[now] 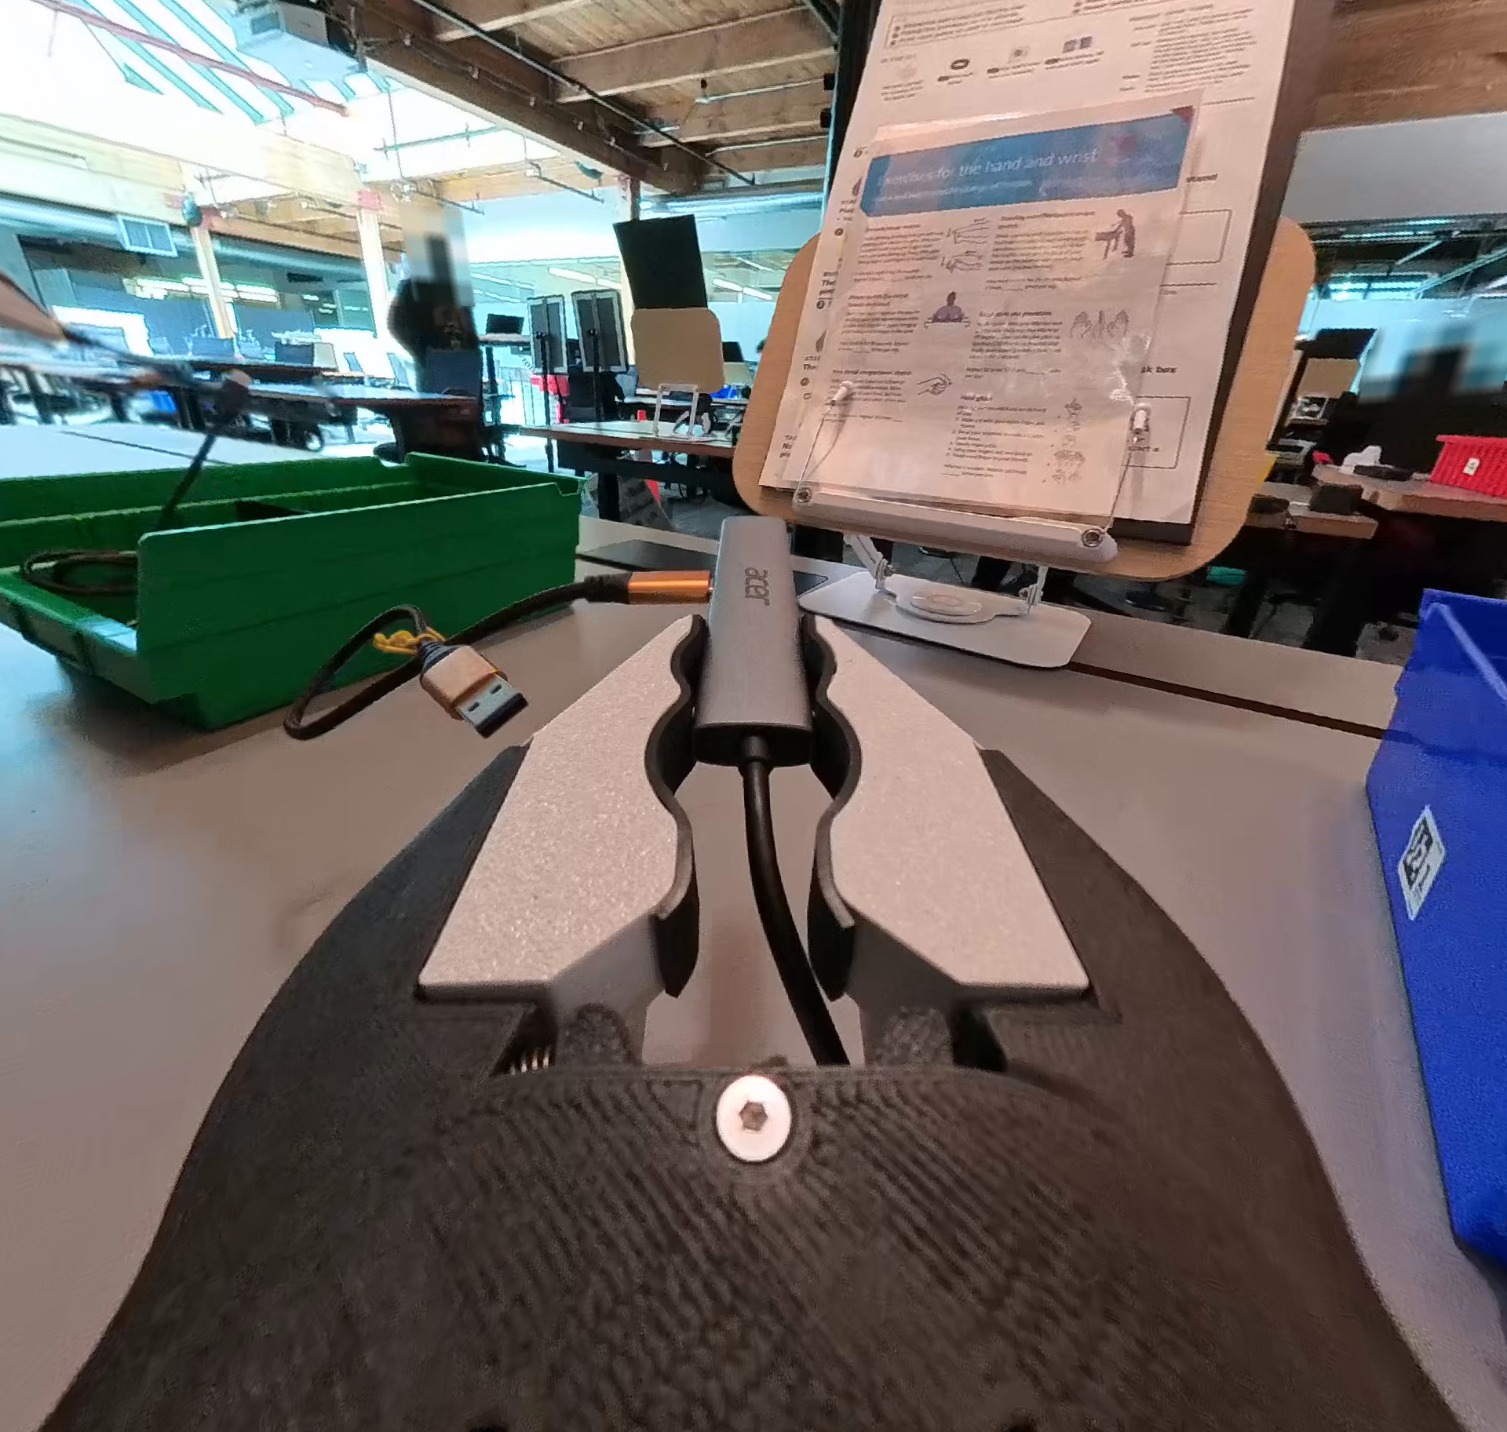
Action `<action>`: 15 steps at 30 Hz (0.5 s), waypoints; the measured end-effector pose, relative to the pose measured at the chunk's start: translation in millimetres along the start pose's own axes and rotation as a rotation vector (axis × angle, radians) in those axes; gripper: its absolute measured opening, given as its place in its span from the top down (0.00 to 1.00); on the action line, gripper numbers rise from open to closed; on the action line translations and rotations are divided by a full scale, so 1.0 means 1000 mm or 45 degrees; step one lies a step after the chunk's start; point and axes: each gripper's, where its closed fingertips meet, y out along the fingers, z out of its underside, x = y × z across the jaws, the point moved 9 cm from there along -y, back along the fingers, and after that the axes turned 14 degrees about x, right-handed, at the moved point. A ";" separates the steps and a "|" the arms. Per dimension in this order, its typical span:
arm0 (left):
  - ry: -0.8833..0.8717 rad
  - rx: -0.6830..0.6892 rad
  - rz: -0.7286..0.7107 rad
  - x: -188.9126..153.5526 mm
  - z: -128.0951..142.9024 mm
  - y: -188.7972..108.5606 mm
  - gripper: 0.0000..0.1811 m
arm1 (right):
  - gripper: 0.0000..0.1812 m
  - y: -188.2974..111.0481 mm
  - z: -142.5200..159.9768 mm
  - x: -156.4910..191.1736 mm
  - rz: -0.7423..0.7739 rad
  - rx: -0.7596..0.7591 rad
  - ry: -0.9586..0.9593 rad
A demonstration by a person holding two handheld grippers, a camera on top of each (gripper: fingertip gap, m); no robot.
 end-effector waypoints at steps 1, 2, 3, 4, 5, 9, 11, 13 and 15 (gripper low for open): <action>0.011 -0.117 -0.022 -0.004 -0.007 -0.015 0.95 | 0.88 -0.001 0.000 -0.001 0.004 -0.007 0.009; 0.037 -0.212 -0.028 -0.011 -0.013 -0.028 0.95 | 0.88 -0.002 -0.001 -0.003 0.010 -0.016 0.014; 0.085 -0.294 -0.005 -0.020 -0.019 -0.038 0.95 | 0.88 -0.003 -0.001 -0.004 0.019 -0.027 0.017; 0.145 -0.365 0.059 -0.031 -0.024 -0.045 0.95 | 0.88 -0.004 -0.002 -0.005 0.027 -0.038 0.017; 0.213 -0.398 0.168 -0.044 -0.028 -0.047 0.95 | 0.88 -0.006 -0.002 -0.006 0.032 -0.053 0.016; 0.590 -0.271 0.696 -0.098 -0.029 -0.027 0.95 | 0.88 -0.016 -0.006 -0.018 0.084 -0.142 0.023; 0.826 -0.109 0.775 -0.119 -0.021 -0.006 0.95 | 0.88 -0.023 -0.007 -0.027 0.120 -0.170 0.030; 1.020 0.017 0.808 -0.135 -0.012 0.017 0.95 | 0.88 -0.028 -0.006 -0.036 0.157 -0.174 0.040; 1.126 0.096 0.813 -0.148 -0.009 0.039 0.96 | 0.88 -0.032 -0.005 -0.045 0.178 -0.176 0.055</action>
